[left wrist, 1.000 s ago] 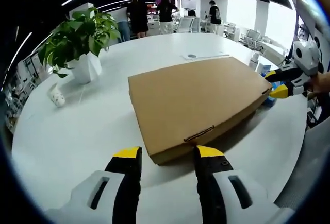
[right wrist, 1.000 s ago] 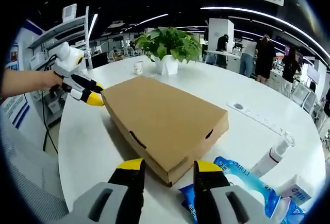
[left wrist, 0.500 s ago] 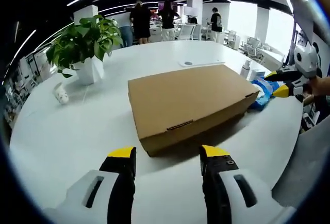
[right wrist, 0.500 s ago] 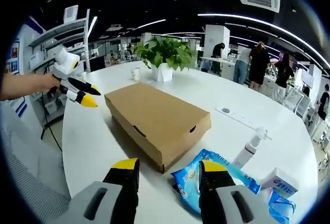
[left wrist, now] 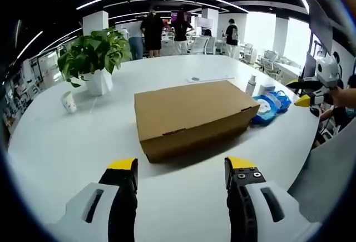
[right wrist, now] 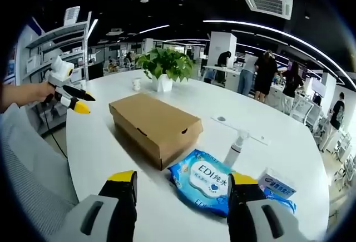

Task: Operate the shoe box by opening the lid, removing the specified soft item, and placing it in the target area until the item is outside and the box remains undamaged.

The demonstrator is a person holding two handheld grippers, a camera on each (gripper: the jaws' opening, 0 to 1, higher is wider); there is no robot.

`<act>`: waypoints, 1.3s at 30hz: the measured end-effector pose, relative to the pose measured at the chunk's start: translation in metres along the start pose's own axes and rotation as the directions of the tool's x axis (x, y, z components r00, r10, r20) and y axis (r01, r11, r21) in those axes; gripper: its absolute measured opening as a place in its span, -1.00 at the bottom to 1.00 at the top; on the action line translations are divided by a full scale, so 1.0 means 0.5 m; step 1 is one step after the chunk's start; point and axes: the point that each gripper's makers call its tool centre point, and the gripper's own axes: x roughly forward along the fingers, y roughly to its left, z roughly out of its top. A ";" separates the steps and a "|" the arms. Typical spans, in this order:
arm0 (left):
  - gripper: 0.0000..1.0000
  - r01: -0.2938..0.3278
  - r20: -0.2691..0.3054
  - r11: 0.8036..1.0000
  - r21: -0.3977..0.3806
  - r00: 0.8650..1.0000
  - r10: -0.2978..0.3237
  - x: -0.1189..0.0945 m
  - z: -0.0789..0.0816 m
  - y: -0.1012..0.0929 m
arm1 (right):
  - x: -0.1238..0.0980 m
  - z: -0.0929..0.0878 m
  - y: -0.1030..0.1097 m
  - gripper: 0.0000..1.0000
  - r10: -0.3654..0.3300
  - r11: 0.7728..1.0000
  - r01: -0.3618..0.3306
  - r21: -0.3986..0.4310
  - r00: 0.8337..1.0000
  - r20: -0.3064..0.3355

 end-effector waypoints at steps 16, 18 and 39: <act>0.68 0.043 0.056 0.999 -0.002 0.998 -0.043 -0.077 -0.011 -0.089 | -0.130 -0.053 -0.031 0.70 -0.094 0.995 0.094 0.038 0.996 -0.002; 0.74 0.043 0.066 0.999 0.008 0.997 -0.043 -0.089 -0.010 -0.097 | -0.148 -0.062 -0.032 0.73 -0.106 0.993 0.106 0.050 0.994 -0.003; 1.00 0.055 0.106 0.997 0.053 0.992 -0.061 -0.160 -0.031 -0.151 | -0.242 -0.111 0.010 0.99 -0.142 0.986 0.142 0.086 0.990 -0.007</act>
